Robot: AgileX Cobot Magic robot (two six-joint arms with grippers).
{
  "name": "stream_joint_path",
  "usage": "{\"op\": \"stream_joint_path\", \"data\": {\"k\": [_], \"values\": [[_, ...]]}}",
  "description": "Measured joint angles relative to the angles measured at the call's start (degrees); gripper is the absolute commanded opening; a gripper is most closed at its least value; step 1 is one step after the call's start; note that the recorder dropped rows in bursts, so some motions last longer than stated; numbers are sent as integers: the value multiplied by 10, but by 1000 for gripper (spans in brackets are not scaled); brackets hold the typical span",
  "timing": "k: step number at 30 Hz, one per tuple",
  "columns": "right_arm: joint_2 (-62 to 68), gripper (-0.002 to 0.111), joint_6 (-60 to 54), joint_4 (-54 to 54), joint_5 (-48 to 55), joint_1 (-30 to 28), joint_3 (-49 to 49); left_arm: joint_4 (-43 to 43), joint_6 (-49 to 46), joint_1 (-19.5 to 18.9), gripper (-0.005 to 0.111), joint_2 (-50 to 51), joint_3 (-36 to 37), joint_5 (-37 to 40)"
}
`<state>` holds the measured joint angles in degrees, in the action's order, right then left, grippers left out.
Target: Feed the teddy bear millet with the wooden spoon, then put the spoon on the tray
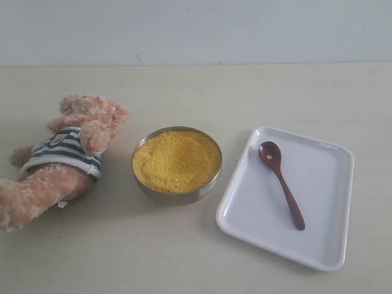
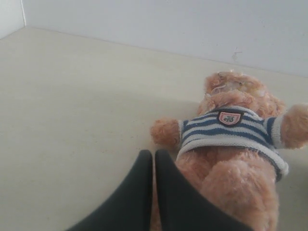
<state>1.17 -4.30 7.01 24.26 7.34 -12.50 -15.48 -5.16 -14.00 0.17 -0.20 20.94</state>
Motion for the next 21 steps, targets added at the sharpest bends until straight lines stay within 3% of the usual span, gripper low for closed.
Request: {"op": "stream_joint_path", "data": {"k": [9, 21], "values": [[-8, 0, 37, 0, -1, 0, 92, 0, 0, 0, 4, 0, 0, 0], [-9, 0, 43, -7, -22, 0, 122, 0, 0, 0, 4, 0, 0, 0]]}}
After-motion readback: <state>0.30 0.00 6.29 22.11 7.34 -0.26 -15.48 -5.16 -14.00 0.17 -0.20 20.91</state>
